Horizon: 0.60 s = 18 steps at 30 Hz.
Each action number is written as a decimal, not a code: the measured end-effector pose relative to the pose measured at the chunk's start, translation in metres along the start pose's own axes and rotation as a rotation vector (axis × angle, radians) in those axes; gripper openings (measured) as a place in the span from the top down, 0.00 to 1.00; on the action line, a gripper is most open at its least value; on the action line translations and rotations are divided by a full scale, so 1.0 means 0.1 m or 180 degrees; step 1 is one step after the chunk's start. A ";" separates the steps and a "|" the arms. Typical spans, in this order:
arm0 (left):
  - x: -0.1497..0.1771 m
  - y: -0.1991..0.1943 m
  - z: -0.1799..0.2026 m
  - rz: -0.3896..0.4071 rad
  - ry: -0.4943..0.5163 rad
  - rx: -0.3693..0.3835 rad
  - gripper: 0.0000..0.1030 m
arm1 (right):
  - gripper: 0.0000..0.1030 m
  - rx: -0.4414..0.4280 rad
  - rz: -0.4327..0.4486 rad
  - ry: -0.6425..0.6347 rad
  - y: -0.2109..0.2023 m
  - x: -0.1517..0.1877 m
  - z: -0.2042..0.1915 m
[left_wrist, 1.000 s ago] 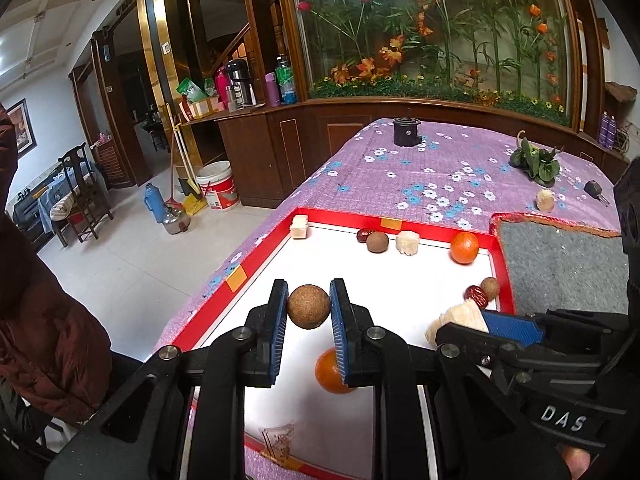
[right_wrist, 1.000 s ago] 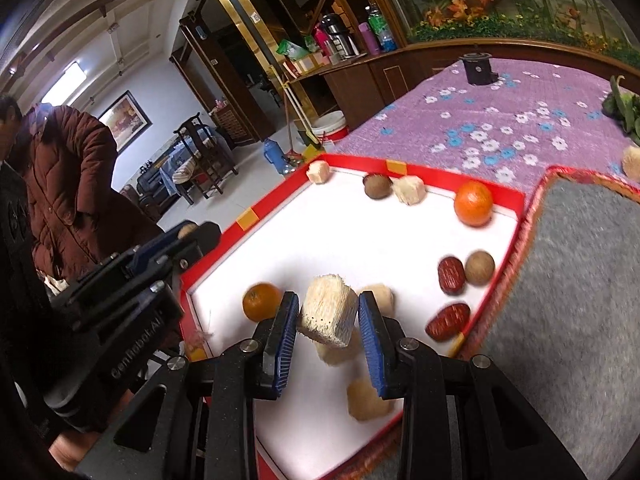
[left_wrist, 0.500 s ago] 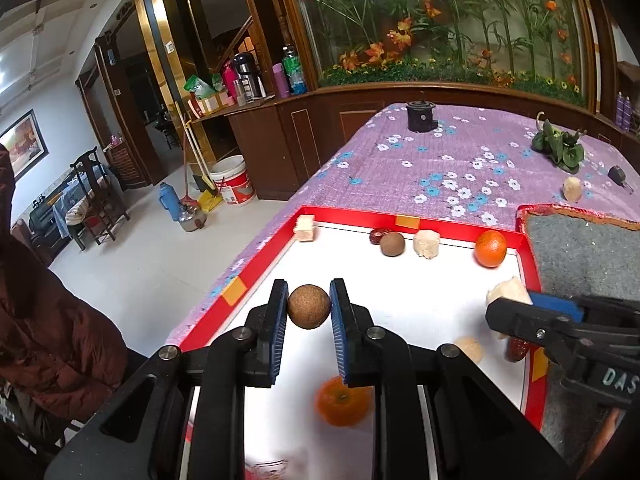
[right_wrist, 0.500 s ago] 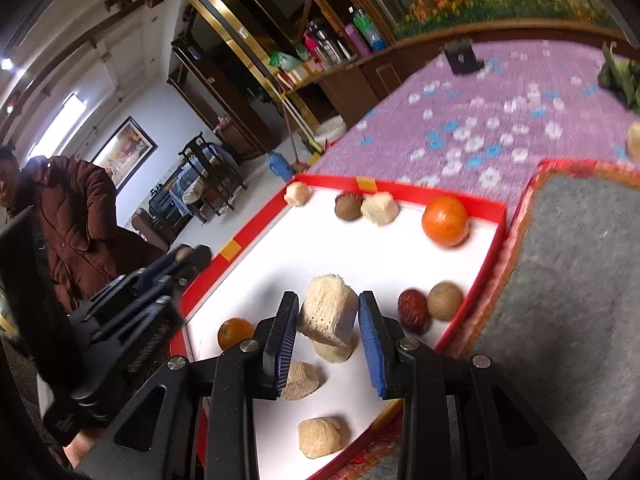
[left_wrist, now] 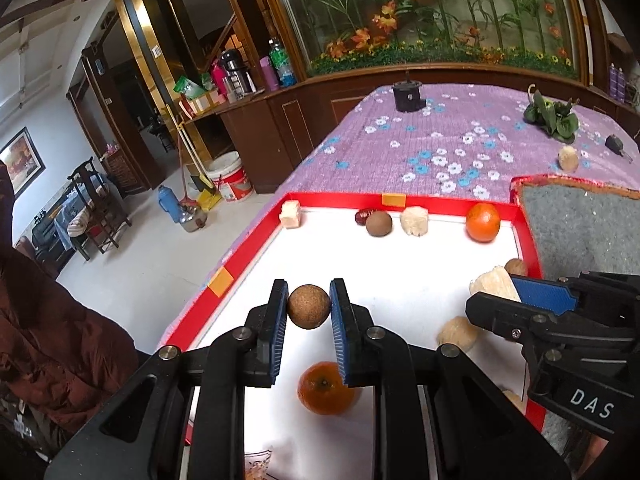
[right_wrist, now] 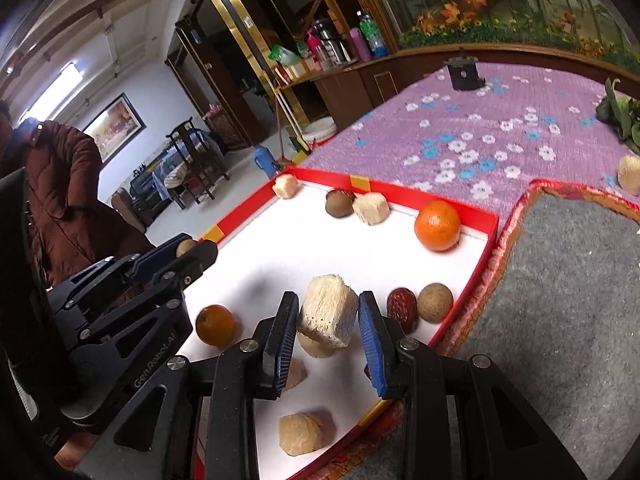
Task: Organize fruits
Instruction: 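Carry the nut and cylindrical cake into the white tray and open both tools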
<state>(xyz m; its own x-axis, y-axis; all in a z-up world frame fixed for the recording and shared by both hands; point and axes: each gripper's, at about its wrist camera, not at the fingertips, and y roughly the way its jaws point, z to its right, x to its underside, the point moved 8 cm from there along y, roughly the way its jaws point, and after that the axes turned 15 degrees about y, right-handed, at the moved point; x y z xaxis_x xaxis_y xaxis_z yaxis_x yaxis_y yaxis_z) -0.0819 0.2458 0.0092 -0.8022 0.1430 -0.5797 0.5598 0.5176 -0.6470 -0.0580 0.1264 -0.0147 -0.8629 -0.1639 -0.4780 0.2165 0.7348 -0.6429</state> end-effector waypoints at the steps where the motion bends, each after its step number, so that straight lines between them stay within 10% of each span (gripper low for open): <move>1: 0.02 0.02 0.01 -0.0028 0.0006 0.0010 0.82 | 0.70 0.0034 -0.0017 -0.0007 0.02 0.01 0.01; 9: 0.11 0.06 0.03 -0.0213 -0.0101 0.0040 0.80 | 0.67 0.0173 -0.0082 -0.0040 0.05 0.06 0.05; 11: 0.12 0.02 0.00 -0.0224 -0.0196 0.0095 0.65 | 0.67 0.0124 -0.0026 -0.0022 0.00 0.04 0.03; 18: -0.04 -0.60 -0.31 0.0419 -0.0572 -0.0055 0.28 | 0.37 0.0016 0.1243 -0.0357 -0.72 -0.20 -0.15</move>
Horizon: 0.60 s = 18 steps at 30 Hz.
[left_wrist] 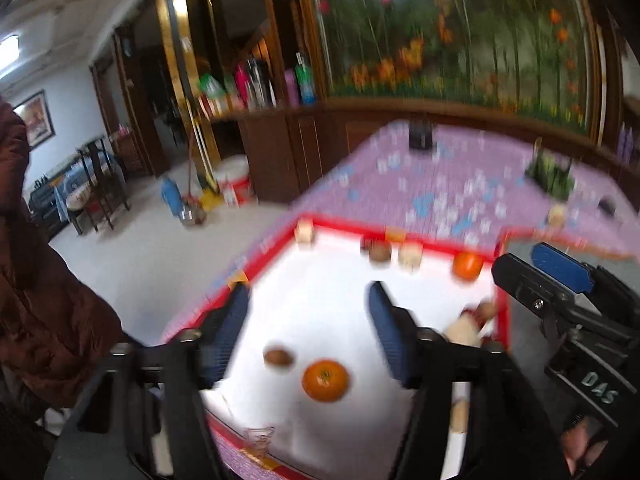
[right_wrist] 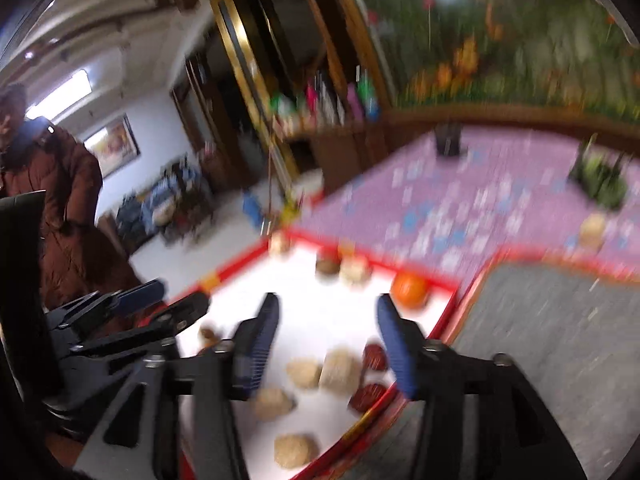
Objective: Organize fruits
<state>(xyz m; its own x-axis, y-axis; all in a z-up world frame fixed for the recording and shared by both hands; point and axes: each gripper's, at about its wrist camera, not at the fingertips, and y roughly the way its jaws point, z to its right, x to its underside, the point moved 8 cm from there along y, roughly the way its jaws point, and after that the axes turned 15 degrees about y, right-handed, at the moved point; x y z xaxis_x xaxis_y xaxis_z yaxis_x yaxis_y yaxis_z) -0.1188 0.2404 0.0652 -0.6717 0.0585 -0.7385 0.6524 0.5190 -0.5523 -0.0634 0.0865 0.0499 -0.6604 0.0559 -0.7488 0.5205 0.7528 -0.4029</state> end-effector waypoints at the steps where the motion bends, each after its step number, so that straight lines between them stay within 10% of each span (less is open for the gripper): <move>1: -0.06 -0.12 -0.05 0.0144 -0.0036 -0.0050 0.17 | 0.34 0.0022 0.0226 -0.0077 -0.10 -0.06 -0.01; 9: -0.36 -1.07 -0.21 0.0970 -0.0122 -0.0225 0.00 | 0.29 -0.0036 0.0471 -0.0117 -0.38 -0.11 -0.03; 18: -0.39 -1.37 -0.21 0.1111 -0.0295 0.0041 0.00 | 0.26 -0.0032 0.0725 -0.0228 -1.21 -0.21 0.03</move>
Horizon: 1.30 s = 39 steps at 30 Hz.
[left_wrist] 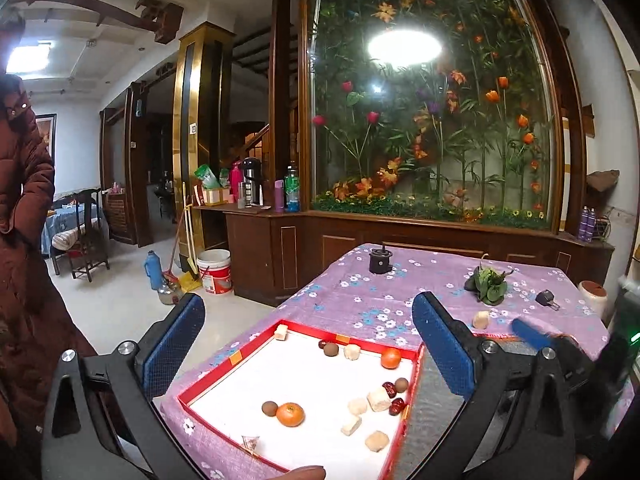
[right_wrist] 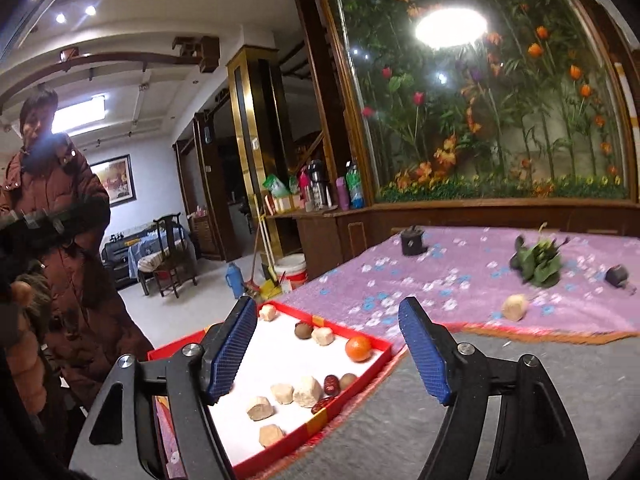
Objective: Organize fruits
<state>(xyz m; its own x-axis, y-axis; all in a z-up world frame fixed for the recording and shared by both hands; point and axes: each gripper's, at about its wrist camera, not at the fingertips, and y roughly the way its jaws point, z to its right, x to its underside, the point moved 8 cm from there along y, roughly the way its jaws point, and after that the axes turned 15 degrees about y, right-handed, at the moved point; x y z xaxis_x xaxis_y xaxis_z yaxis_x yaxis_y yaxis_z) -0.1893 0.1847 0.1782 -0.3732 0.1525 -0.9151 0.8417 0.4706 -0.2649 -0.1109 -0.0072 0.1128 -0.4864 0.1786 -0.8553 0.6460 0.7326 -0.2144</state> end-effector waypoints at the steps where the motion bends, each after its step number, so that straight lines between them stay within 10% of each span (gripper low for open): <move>1: -0.01 -0.02 0.01 0.0016 0.0035 -0.0011 0.00 | 0.25 0.0000 0.0050 -0.0029 -0.07 -0.05 0.00; 12: -0.11 -0.36 0.30 0.0171 0.0220 0.0273 0.00 | 0.19 -0.0041 0.0350 -0.0242 -0.63 -0.36 -0.29; 39: 0.66 0.09 -0.01 -0.0701 0.0123 -0.0045 0.00 | 0.17 0.0279 -0.0612 -0.0161 -0.40 0.29 -0.43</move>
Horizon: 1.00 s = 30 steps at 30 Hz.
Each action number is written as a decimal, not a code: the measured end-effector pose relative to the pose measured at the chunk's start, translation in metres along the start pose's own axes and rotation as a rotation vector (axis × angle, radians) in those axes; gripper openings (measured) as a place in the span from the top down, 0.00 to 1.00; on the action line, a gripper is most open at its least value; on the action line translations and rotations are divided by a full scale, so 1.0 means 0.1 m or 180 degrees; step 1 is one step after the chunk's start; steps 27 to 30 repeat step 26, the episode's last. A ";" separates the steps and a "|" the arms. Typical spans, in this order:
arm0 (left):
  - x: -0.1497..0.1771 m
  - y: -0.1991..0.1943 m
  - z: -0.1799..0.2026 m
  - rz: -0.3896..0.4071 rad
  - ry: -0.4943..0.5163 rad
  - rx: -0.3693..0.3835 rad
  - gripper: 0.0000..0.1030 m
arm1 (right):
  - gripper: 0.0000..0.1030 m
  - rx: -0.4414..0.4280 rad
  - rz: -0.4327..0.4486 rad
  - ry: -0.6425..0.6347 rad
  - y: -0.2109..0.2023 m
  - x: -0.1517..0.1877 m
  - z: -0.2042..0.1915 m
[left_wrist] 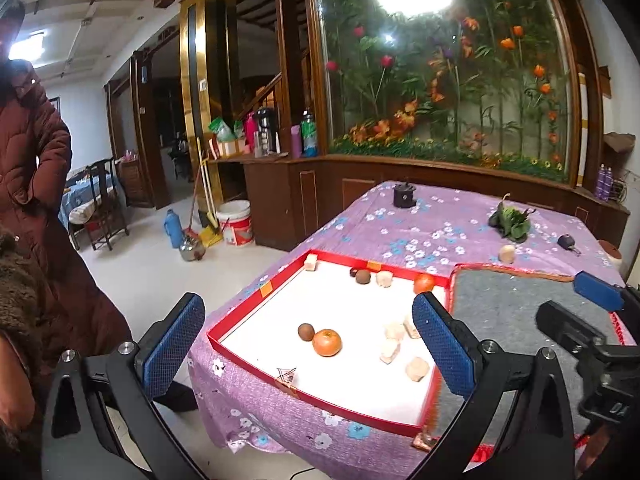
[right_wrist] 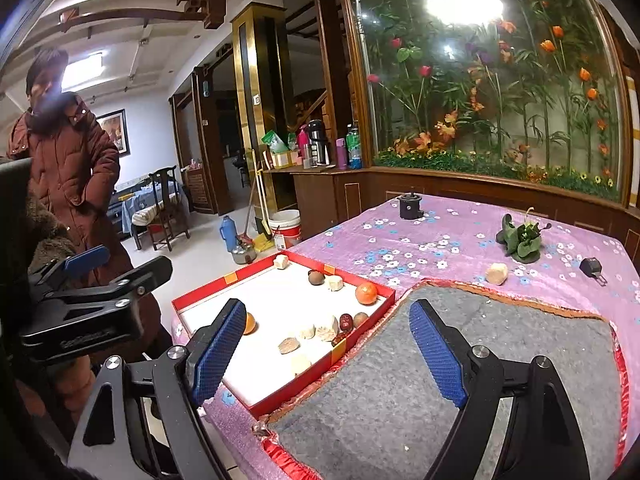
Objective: Organize fruits
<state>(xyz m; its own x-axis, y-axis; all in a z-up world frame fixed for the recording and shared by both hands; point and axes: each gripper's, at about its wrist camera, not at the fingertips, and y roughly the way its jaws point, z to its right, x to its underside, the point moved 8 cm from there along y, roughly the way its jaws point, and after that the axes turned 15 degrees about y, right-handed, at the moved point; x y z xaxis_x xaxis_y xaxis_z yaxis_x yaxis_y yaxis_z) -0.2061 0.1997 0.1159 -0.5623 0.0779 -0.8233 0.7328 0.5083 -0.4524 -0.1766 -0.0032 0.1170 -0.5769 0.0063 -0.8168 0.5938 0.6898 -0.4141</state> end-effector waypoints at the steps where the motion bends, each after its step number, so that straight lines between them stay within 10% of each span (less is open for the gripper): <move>1: 0.01 0.03 0.00 -0.0025 -0.0007 0.0003 0.00 | 0.17 0.0002 -0.0013 0.0020 0.02 0.00 0.01; 30: -0.05 0.12 0.07 -0.0071 0.0034 0.0101 0.00 | 0.17 0.0097 -0.0047 0.0113 0.17 -0.02 0.18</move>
